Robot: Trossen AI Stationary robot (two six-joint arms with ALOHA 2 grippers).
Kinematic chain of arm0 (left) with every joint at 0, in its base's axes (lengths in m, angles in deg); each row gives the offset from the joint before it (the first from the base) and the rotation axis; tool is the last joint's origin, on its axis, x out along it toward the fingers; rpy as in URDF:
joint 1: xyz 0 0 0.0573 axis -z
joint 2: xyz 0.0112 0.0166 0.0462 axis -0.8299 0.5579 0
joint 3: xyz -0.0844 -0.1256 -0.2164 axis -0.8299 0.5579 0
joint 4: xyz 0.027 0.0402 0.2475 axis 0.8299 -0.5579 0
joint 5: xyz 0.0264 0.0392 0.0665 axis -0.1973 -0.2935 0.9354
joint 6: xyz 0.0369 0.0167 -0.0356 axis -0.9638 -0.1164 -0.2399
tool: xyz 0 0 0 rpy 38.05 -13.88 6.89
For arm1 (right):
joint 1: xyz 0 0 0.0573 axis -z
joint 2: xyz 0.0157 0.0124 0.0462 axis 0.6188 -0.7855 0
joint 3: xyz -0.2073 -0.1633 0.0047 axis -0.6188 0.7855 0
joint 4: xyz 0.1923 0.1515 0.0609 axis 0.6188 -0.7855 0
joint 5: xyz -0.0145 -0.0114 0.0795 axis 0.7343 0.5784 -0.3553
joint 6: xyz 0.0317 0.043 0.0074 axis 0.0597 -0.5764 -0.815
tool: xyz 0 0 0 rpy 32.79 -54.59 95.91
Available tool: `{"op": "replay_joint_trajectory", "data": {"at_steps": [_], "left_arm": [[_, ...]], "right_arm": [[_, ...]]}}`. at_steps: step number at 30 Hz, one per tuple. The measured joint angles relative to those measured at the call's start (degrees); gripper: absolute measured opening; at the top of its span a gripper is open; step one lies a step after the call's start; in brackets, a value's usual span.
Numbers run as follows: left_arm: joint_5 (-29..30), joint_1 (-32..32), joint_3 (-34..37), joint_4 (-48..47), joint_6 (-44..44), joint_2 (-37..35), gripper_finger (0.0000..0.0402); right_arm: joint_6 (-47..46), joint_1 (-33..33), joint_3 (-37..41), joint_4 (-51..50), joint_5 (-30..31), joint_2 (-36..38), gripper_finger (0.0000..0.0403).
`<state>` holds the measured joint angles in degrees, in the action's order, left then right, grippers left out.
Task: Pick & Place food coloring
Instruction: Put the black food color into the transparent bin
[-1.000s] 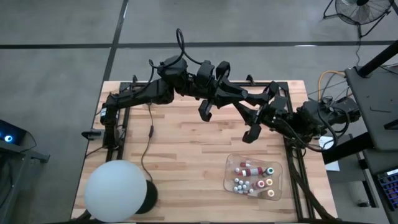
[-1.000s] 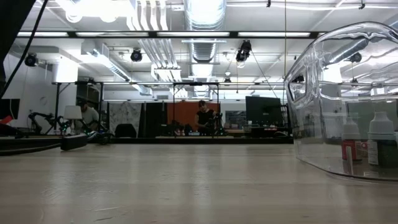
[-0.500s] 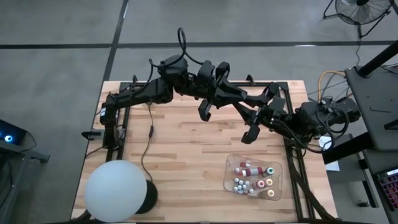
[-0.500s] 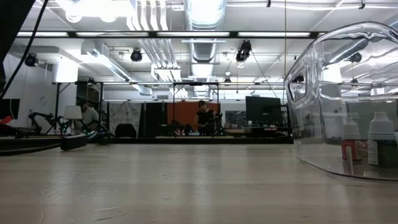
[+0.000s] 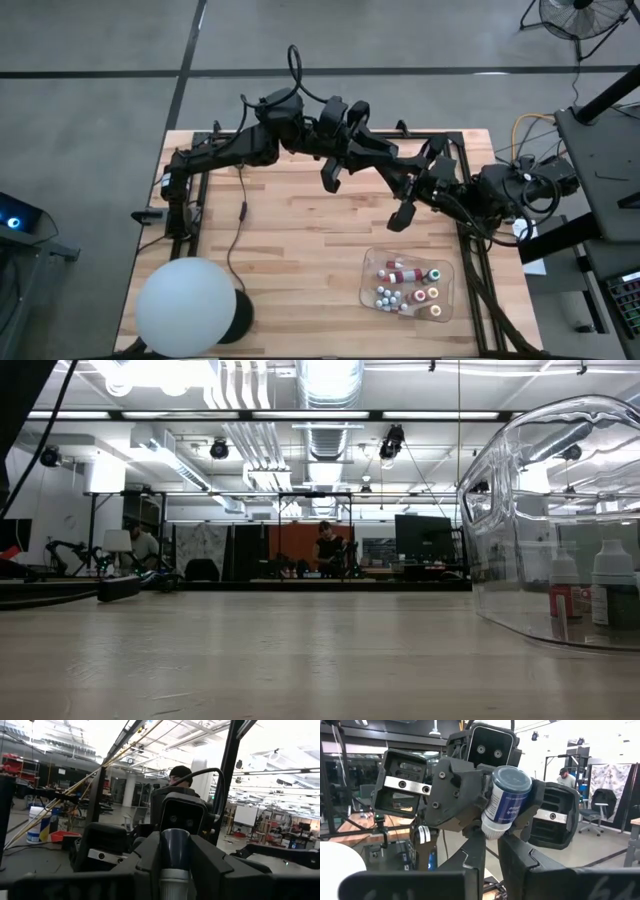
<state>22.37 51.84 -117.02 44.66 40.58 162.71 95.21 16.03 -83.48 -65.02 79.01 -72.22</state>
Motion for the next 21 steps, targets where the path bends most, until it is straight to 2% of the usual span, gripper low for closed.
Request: {"op": "replay_joint_trajectory", "data": {"at_steps": [9,14,21], "left_arm": [[-1.0,0.0,0.0,0.0,-0.4,0.0,0.0057],[-0.9,-0.1,0.0,0.0,0.3,0.0,0.004],[0.9,-0.2,0.1,0.9,2.1,0.1,0.0043]], "right_arm": [[-1.1,0.0,0.0,-0.8,-0.3,0.0,0.0037],[-0.9,0.0,0.0,-0.8,1.2,0.0,0.0072],[-0.8,0.0,0.0,-0.5,4.3,0.1,0.0125]]}}
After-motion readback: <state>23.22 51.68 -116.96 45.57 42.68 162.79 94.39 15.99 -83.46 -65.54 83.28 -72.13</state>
